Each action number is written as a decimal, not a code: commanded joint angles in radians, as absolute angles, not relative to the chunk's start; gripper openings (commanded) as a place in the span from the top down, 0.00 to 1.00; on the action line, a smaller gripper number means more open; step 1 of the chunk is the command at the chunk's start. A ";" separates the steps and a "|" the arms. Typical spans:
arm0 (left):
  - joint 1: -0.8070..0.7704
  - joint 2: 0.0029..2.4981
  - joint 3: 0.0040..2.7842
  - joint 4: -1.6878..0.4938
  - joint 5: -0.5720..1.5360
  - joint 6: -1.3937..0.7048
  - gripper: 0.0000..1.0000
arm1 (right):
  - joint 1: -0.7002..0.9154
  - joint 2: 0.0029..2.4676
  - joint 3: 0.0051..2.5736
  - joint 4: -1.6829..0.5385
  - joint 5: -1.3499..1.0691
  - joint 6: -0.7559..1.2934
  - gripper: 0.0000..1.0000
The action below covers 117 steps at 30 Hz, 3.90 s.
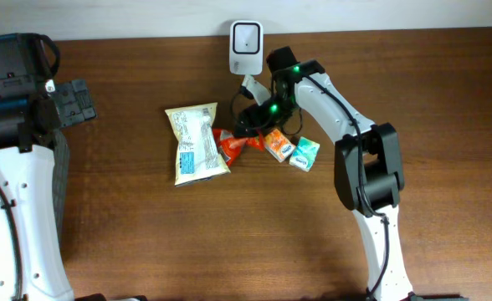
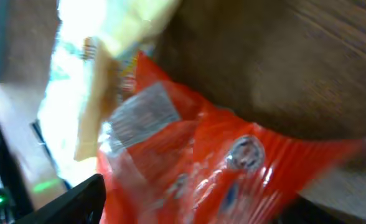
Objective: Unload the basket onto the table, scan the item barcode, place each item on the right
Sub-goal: 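Reach the right gripper to the red snack bag and grasp it, then lift the red bag to the white scanner and hold it over the window, then carry the red bag right and drop it on the table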
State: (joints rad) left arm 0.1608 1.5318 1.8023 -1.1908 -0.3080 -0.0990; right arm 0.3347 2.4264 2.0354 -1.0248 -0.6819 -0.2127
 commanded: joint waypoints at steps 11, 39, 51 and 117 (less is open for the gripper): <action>0.162 1.533 1.800 -1.190 -0.319 -0.112 0.01 | 0.230 2.430 2.014 -1.066 -0.799 -0.247 0.96; 0.162 1.533 1.800 -1.190 -0.318 -0.112 0.01 | 0.508 2.164 2.148 -0.604 0.295 -0.204 0.96; 0.162 1.533 1.800 -1.190 -0.319 -0.112 0.01 | 0.518 2.420 2.148 0.155 0.512 -0.771 0.96; 0.162 1.533 1.800 -1.190 -0.318 -0.112 0.01 | -0.348 2.217 2.066 -1.541 -0.422 0.028 0.43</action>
State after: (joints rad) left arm 0.1608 1.5318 1.8023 -1.1912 -0.3119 -0.0990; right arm -0.3759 2.2341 1.9888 -1.5009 -0.3599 0.1150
